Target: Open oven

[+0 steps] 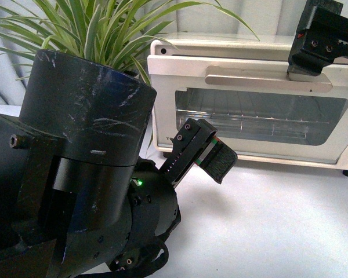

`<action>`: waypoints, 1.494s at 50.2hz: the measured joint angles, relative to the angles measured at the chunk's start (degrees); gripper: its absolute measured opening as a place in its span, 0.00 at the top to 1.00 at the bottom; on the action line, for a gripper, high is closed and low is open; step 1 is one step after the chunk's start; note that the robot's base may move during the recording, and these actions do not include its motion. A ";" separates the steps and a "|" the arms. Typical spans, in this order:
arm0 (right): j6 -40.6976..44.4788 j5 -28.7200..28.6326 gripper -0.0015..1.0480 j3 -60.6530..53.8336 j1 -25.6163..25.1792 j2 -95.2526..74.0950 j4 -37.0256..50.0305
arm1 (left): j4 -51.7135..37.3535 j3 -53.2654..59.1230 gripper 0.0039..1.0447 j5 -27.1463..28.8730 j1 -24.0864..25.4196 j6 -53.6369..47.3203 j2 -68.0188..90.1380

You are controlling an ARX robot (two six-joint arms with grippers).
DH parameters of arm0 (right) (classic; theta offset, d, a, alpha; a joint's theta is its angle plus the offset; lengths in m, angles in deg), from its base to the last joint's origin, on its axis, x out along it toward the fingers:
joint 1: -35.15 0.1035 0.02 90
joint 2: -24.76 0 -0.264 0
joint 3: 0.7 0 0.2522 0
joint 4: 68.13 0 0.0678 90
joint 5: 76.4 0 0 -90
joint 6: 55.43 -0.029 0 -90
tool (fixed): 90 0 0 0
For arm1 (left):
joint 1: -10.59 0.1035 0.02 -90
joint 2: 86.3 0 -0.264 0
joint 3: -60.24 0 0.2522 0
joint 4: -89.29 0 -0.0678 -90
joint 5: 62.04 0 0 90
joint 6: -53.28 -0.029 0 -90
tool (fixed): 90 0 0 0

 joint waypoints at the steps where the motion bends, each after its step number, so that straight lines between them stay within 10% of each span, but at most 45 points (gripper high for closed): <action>1: 0.15 -0.11 0.09 -0.39 0.02 0.24 0.20 | 0.00 0.00 0.06 0.00 0.00 0.00 0.00; 75: 1.40 -8.24 0.09 -16.70 0.37 23.91 -2.19 | 2.95 0.63 0.06 2.71 0.02 -6.32 -1.18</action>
